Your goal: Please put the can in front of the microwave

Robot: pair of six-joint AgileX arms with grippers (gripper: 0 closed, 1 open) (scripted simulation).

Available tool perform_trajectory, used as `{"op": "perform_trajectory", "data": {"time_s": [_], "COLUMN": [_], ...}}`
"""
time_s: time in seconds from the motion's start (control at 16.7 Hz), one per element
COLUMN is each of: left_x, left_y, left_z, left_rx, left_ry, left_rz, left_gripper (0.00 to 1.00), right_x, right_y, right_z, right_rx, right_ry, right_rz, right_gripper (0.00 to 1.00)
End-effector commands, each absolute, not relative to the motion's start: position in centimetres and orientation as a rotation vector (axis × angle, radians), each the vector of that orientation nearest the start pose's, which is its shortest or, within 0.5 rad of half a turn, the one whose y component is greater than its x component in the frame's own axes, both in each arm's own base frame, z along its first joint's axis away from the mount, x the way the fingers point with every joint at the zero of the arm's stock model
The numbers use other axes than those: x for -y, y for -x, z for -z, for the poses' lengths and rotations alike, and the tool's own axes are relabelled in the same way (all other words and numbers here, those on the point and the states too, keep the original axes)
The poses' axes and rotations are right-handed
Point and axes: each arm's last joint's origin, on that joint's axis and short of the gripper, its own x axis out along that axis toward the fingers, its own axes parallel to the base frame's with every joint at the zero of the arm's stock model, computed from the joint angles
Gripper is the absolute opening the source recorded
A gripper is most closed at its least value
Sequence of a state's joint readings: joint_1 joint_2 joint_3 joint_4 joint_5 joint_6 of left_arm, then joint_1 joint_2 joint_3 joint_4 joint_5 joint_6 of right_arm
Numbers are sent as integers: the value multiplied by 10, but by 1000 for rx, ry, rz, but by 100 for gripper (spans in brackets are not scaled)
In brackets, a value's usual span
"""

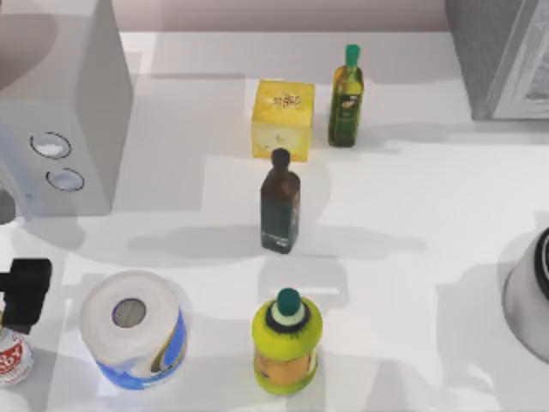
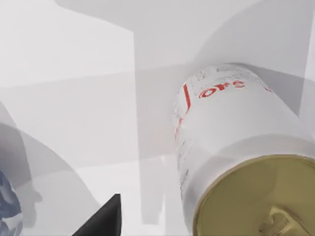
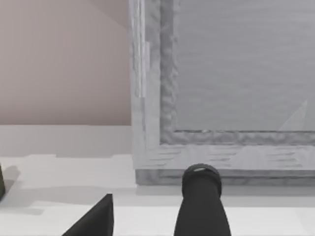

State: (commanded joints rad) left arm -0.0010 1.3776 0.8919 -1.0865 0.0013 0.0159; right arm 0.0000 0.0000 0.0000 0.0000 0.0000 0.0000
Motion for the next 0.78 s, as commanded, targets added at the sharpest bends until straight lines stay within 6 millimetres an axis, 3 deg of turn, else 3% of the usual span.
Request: {"op": "perform_trajectory", "data": {"time_s": [0.24,0.78], "left_x": [-1,-1], "left_y": [-220,-220], "left_z": [-199,-239], "left_rx": [-1573,-1572], "left_ry": [-15,-15], "left_rz": [17,17], "left_gripper": [100,100], "right_x": [1,1], "right_y": [-106,-106], "right_z": [-160,-160], "right_rx": [0,0], "right_ry": [0,0], "right_rz": [0,0], "right_gripper": [100,100]}}
